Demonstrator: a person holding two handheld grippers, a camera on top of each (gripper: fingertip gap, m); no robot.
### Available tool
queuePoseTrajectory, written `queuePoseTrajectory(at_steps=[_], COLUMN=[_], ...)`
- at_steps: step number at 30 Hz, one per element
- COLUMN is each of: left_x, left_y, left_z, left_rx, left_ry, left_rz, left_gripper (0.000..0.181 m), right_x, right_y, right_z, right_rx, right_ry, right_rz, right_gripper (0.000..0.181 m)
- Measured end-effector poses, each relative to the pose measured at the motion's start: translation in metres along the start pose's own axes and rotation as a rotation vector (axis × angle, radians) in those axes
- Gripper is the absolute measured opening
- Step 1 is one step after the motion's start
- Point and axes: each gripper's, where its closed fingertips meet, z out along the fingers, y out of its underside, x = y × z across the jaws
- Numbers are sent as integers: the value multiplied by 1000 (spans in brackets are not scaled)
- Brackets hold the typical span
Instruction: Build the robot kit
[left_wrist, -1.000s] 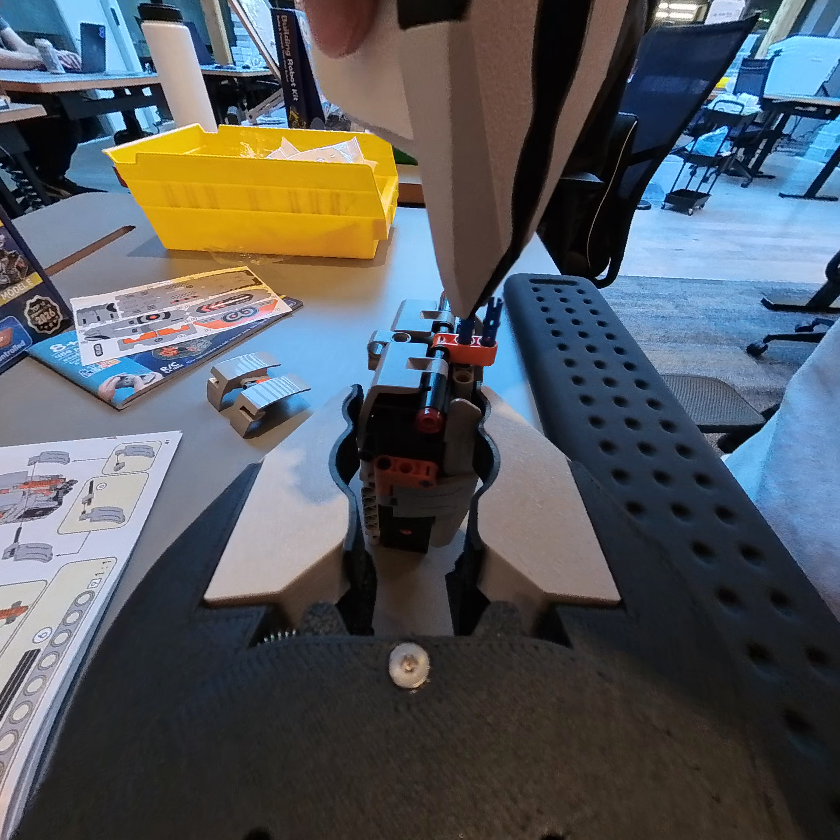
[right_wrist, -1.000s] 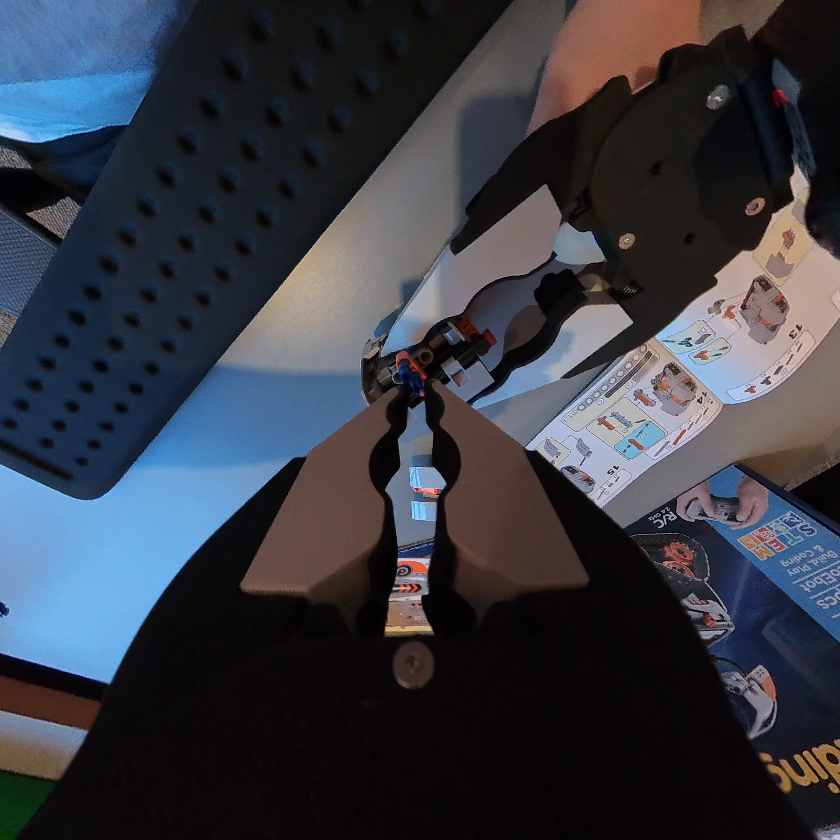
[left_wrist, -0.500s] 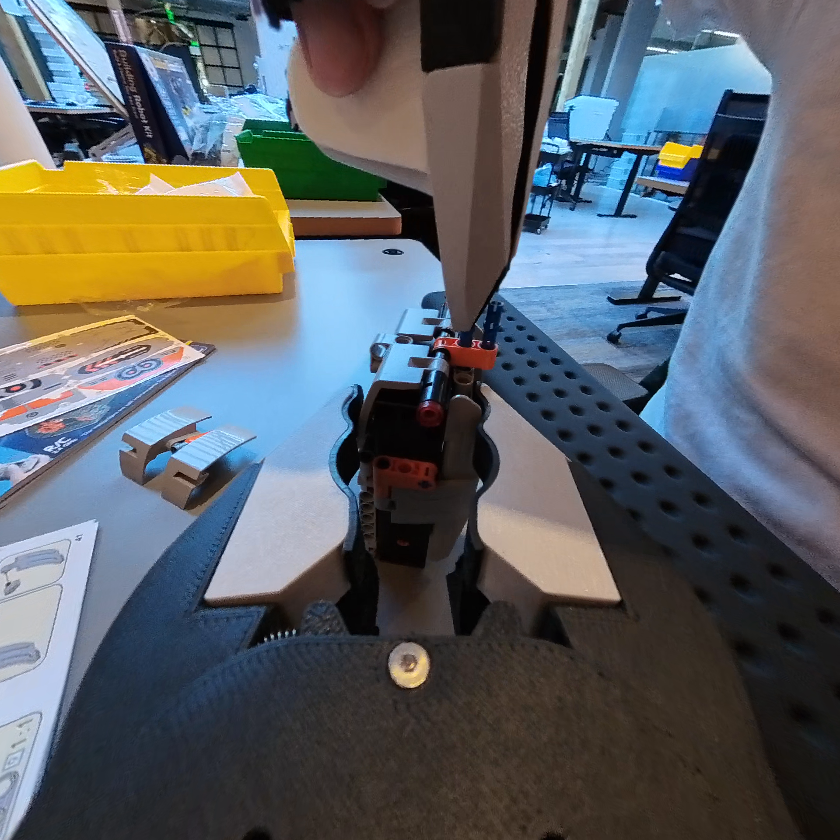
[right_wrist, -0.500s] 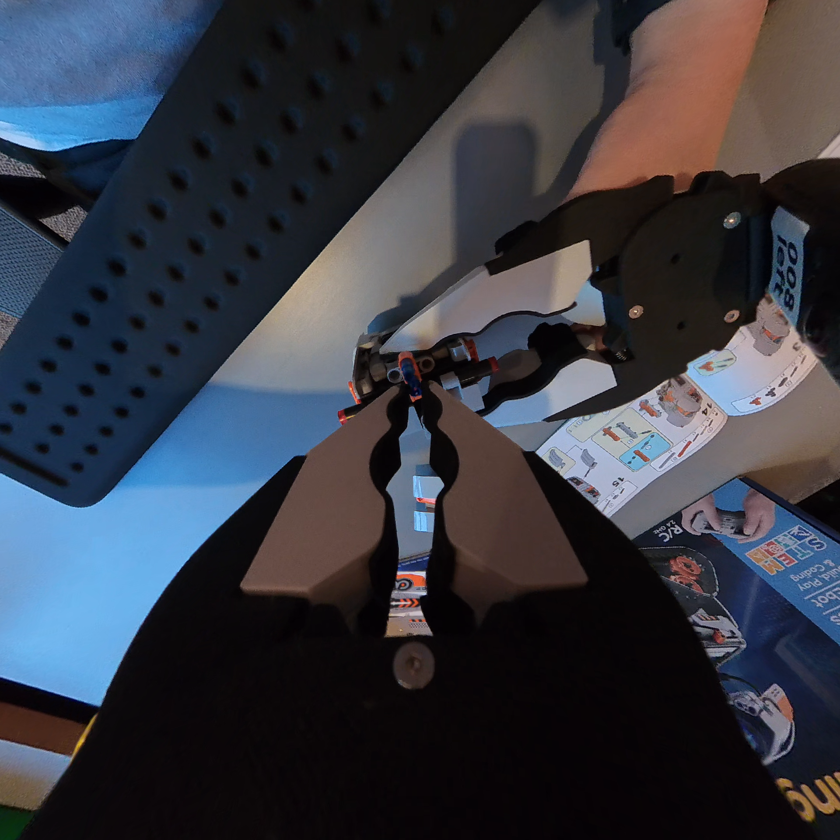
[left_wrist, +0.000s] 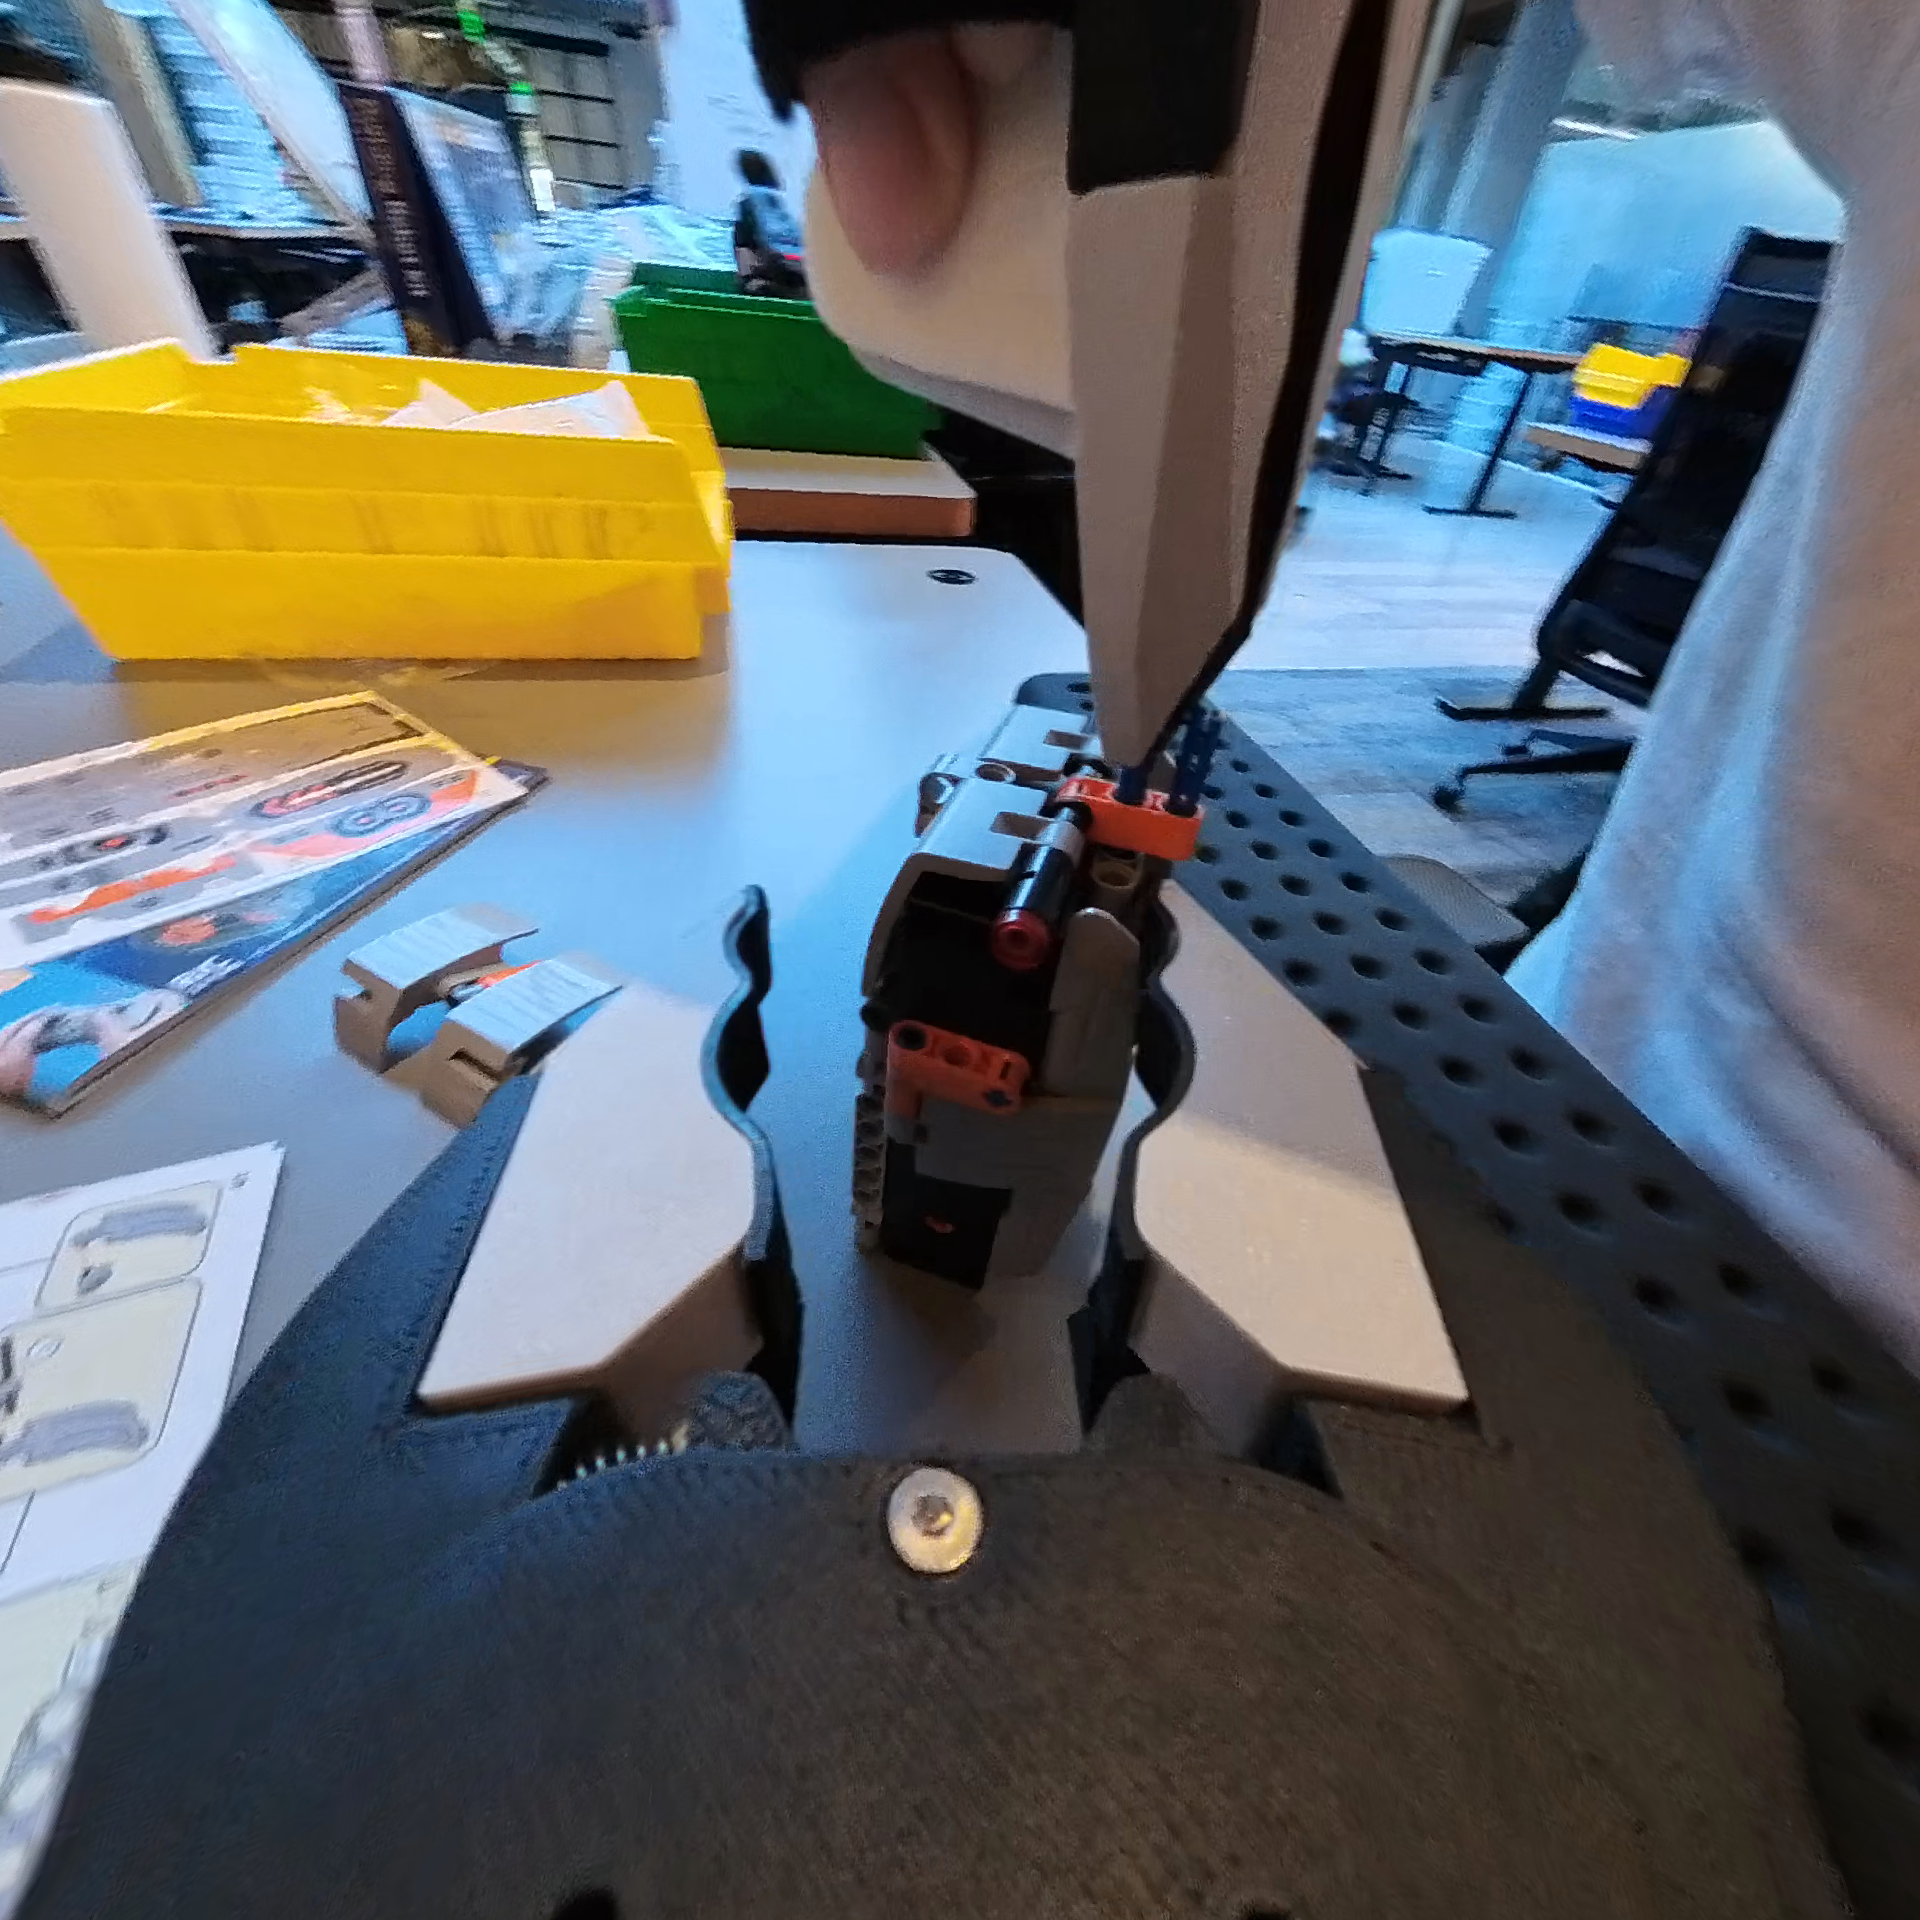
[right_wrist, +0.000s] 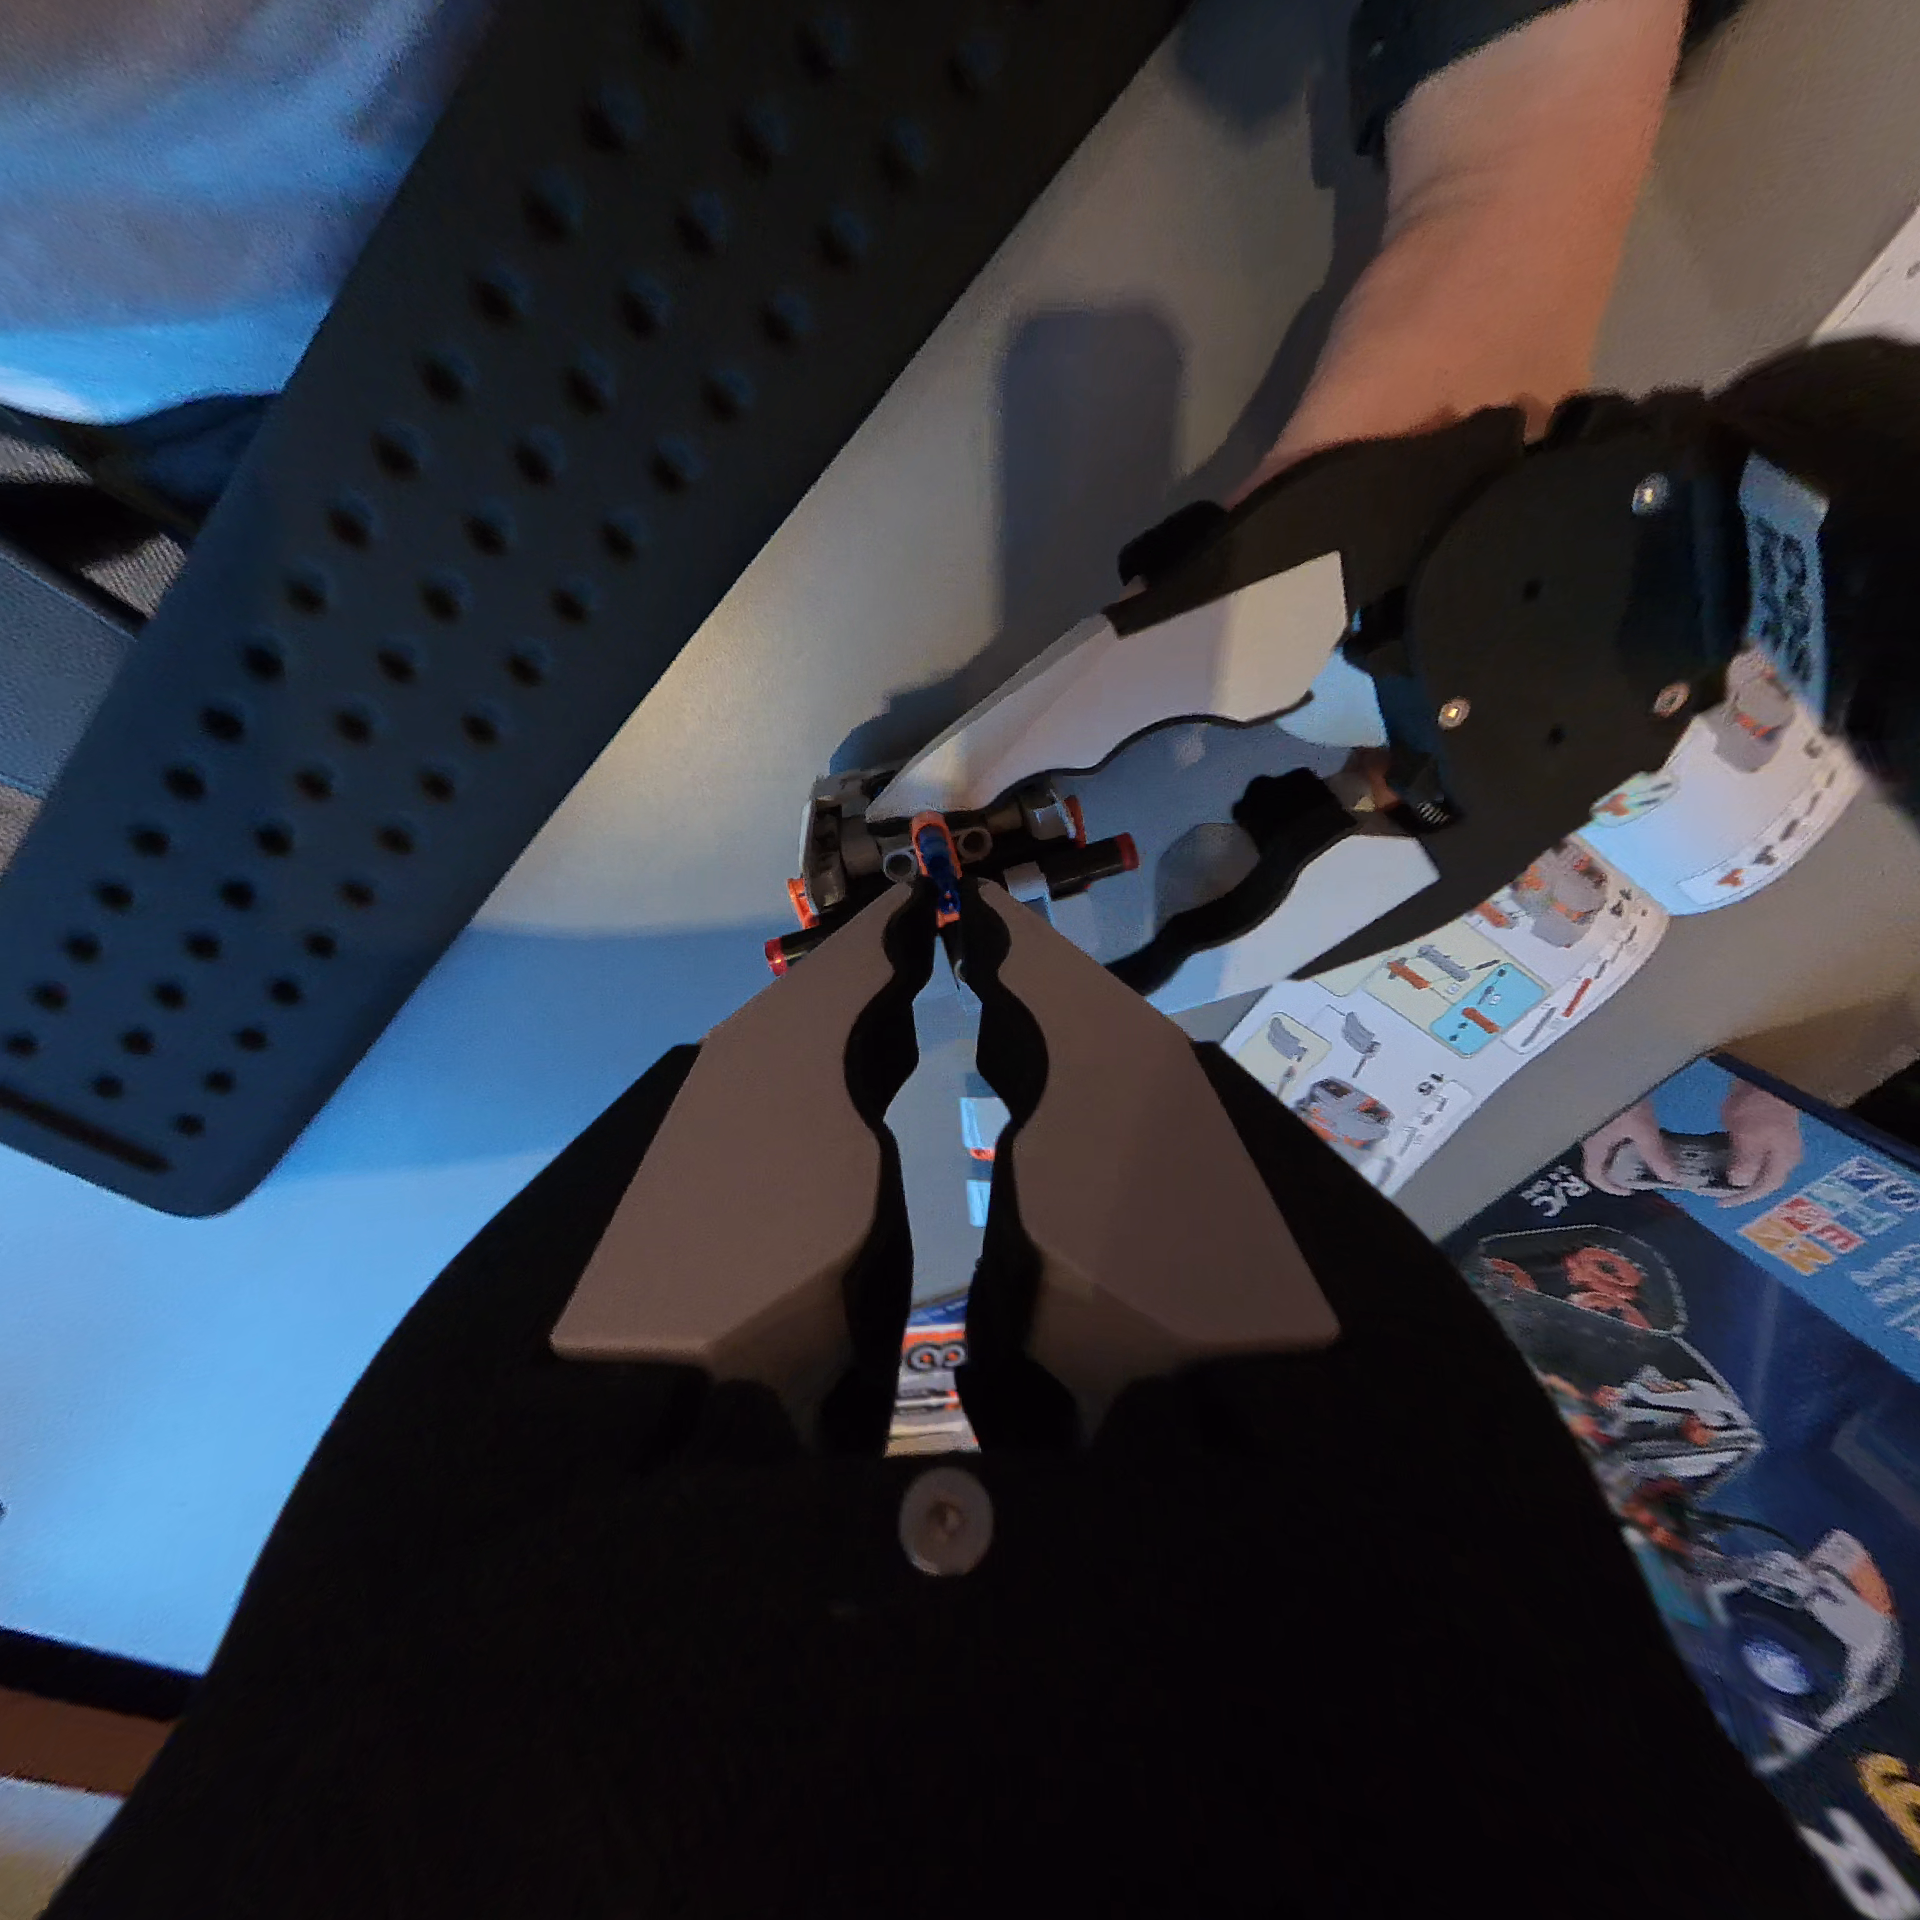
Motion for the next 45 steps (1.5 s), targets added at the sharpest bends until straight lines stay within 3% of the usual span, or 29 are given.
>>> queuePoseTrajectory(at_steps=[3,6,8,10,12,13,16,18,21,24,30,33,34,38,43,45], left_x=[-5,-1,5,14,30,30,18,19,23,12,10,-2,0,8,-8,-7], left_y=[-6,-13,-15,-19,-20,-19,-15,-15,-19,-12,-13,-18,-20,-14,11,14], left_z=[-14,-32,-42,-48,-46,-46,-47,-44,-41,-47,-40,-39,-36,-21,9,20], left_rx=[22,-12,-12,23,57,66,48,62,118,93,74,117,141,133,-76,-109], left_ry=[-166,-363,-456,-486,-428,-445,-512,-457,-342,-310,-298,-331,-292,-177,-275,-229], left_rz=[-29,150,191,146,114,100,75,44,-14,-40,19,2,-28,-120,56,64], left_gripper=[70,75,69,51,13,13,32,27,55,40,34,69,92,114,113,96], right_x=[2,4,9,13,19,20,26,28,30,30,26,23,22,21,18,17], right_y=[3,3,4,5,7,7,7,7,4,5,9,11,11,18,20,22], right_z=[-1,0,0,0,0,1,1,2,3,3,1,0,0,-2,-3,-4], right_rx=[19,48,65,71,48,40,27,23,28,24,8,24,32,39,56,70], right_ry=[9,37,62,70,91,96,95,98,98,97,83,80,81,106,116,131], right_rz=[92,185,282,381,470,506,615,647,662,674,683,699,709,735,745,765], right_gripper=[4,4,4,4,4,4,4,4,4,4,4,4,4,4,4,4])
